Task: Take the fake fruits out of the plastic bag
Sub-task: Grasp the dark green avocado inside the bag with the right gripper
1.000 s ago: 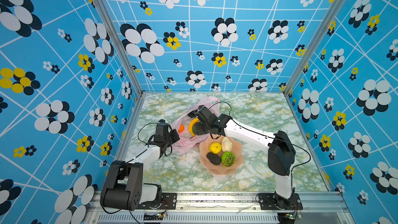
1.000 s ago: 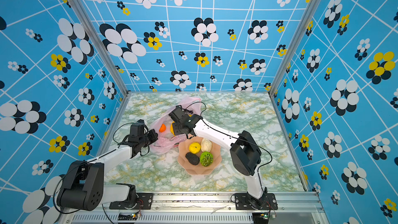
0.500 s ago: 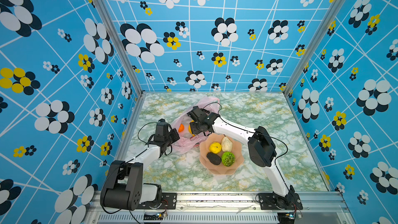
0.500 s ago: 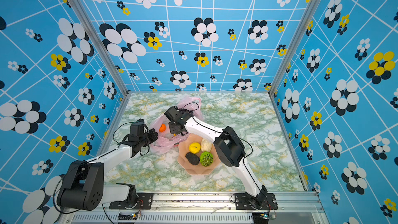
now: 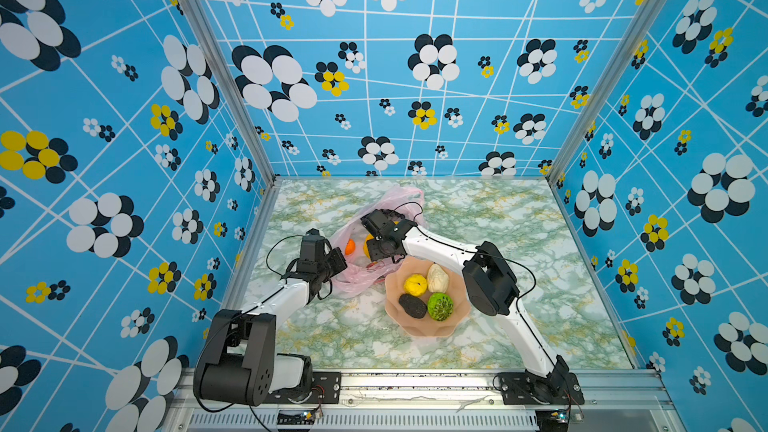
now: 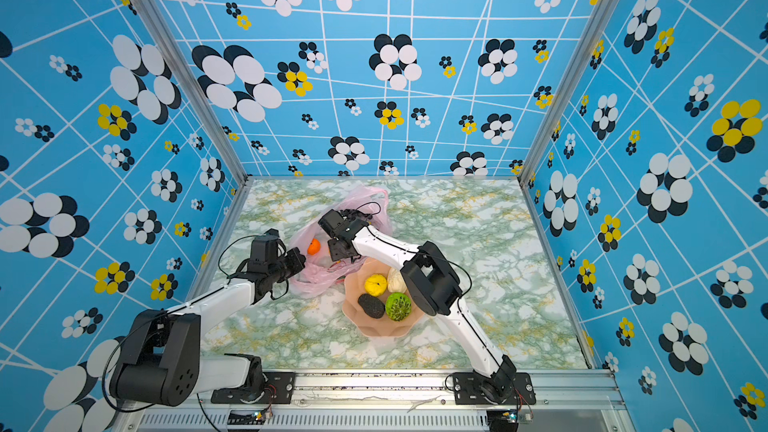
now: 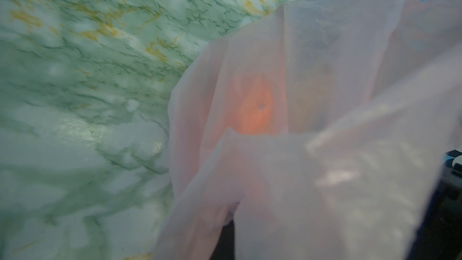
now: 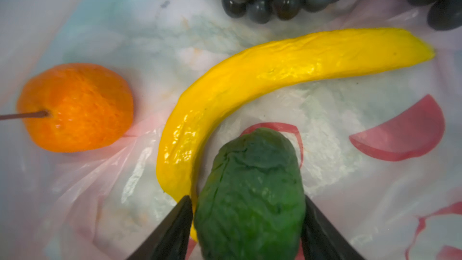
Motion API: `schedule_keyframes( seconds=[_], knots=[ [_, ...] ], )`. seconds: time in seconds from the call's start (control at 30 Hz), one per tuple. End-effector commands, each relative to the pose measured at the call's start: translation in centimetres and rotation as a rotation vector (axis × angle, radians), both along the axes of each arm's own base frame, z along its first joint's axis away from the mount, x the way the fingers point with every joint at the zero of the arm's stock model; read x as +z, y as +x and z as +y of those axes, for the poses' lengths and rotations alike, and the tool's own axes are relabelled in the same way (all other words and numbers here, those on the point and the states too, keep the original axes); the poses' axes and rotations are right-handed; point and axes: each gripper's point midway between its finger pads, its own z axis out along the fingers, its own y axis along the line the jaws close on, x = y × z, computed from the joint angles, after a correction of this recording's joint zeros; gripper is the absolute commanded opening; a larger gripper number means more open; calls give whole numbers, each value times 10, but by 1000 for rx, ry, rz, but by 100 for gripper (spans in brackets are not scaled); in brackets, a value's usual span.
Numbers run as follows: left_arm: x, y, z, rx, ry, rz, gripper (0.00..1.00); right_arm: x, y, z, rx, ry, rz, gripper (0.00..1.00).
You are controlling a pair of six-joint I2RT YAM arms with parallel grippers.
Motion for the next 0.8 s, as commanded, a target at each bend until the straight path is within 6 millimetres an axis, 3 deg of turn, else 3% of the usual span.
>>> schedule_keyframes(
  seconds=[0.0, 0.47, 0.77],
  knots=[
    [11, 5, -4, -21, 8, -28, 0, 2, 3, -5, -2, -16, 10, 69],
    [12, 5, -8, -35, 12, -28, 0, 5, 10, -9, -5, -24, -2, 57],
    [15, 6, -13, -54, -1, -44, 0, 24, 9, -10, 5, -5, -21, 56]
  ],
)
